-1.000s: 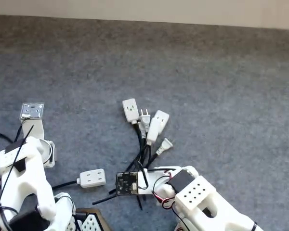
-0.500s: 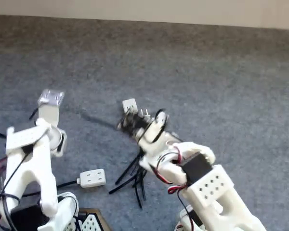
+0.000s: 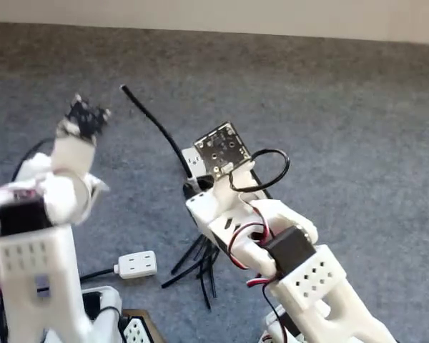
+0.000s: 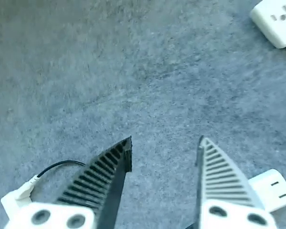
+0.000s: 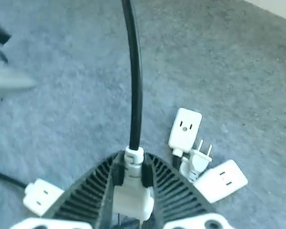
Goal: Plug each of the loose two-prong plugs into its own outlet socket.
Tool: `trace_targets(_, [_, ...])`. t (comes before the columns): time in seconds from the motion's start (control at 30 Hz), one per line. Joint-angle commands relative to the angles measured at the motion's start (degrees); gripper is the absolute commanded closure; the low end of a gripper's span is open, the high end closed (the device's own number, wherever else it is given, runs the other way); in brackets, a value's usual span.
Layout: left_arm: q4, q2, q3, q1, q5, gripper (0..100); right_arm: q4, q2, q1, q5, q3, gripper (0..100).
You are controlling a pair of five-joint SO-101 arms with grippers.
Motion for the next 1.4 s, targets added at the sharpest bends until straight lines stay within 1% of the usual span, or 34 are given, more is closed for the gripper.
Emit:
trace_targets(0.0, [0.3,-15.3,7.9,3.4,-0.4,73,-8.2,-0.2,1.9,-4.9,2.5,99.4])
trace_targets(0.07, [0.3,-21.7,11.9,5.0,0.1,72,-10.9,-0.2,3.9,-7.6,4.2,99.4])
trace_targets(0.1, [0.2,-24.7,13.8,6.1,1.5,71,-12.0,-0.2,4.7,-9.1,4.9,99.4])
trace_targets(0.23, [0.2,-37.5,20.3,13.1,9.4,70,-14.4,-0.2,7.3,-16.3,6.4,99.4])
trace_targets(0.3, [0.2,-44.0,23.3,17.2,13.5,69,-15.0,-0.1,8.2,-18.5,6.4,99.4])
trace_targets(0.4, [-0.3,-51.7,23.9,19.1,14.1,67,-15.2,-0.1,8.2,-19.3,6.5,99.4])
trace_targets(0.47, [-0.3,-54.1,24.2,20.6,14.2,66,-15.2,-0.1,7.9,-20.5,6.5,99.4])
trace_targets(0.57, [-0.4,-53.0,24.3,23.9,15.8,64,-15.2,0.0,6.7,-25.1,6.5,99.4])
trace_targets(0.63, [-2.1,-51.9,25.2,25.3,15.9,64,-15.2,2.2,5.1,-25.9,6.5,99.4])
trace_targets(0.77, [-8.5,-51.1,32.2,24.4,15.9,64,-15.3,8.8,-0.7,-26.8,5.9,99.4])
trace_targets(0.9, [-14.4,-50.9,37.0,20.0,16.0,64,-15.3,12.4,-4.9,-26.6,5.8,99.4])
trace_targets(1.03, [-17.9,-50.9,41.3,19.4,16.0,64,-14.3,10.0,-5.2,-26.0,5.8,99.4])
trace_targets(1.17, [-20.7,-50.9,45.0,19.4,15.9,64,-9.5,2.8,-5.0,-20.0,5.1,99.4])
trace_targets(1.3, [-21.5,-50.9,45.9,19.3,15.9,64,-2.7,-2.0,-5.0,-16.9,1.6,99.4])
trace_targets(1.37, [-21.4,-50.9,46.0,19.3,15.9,64,-0.2,-2.2,-5.1,-16.7,-0.1,99.4])
